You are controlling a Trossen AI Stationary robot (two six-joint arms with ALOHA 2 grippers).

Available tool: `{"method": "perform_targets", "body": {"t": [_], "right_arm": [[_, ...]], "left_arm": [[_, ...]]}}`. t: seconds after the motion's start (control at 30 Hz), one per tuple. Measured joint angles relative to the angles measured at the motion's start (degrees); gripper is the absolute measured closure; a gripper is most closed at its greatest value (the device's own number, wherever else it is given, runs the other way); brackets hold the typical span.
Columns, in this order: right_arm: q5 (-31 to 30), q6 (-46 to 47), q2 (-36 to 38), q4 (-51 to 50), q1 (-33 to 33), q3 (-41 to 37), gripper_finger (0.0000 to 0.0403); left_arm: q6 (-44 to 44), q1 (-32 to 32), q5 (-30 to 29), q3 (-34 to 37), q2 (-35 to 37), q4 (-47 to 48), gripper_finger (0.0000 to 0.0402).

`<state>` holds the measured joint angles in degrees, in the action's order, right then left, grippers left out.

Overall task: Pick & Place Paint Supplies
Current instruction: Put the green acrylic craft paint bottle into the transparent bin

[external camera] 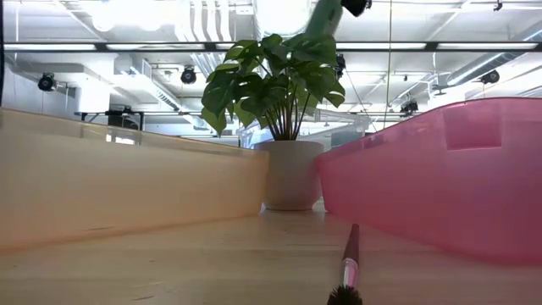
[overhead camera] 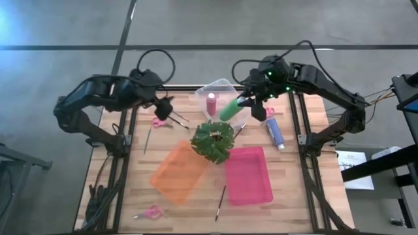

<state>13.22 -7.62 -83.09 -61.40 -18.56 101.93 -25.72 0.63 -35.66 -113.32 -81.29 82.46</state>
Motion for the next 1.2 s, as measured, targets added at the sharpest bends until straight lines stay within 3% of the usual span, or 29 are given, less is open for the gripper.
{"method": "perform_targets", "body": {"t": [0.4, 0.77, 1.2], "right_arm": [[-2.5, 1.5, -7.8, -1.9, -9.9, 2.6, 0.0291], [-5.6, -1.8, -21.2, -9.6, -10.4, 14.2, 0.0291], [-5.5, -1.4, -21.3, -1.8, -10.6, 3.9, 0.0291]], "left_arm": [[-2.4, 1.0, -2.9, 0.1, 0.2, 1.9, 0.0148], [-2.2, 1.0, -2.9, 0.1, 0.2, 1.9, 0.0205], [-2.2, 1.0, -2.4, 0.1, 0.2, 1.9, 0.0220]]}}
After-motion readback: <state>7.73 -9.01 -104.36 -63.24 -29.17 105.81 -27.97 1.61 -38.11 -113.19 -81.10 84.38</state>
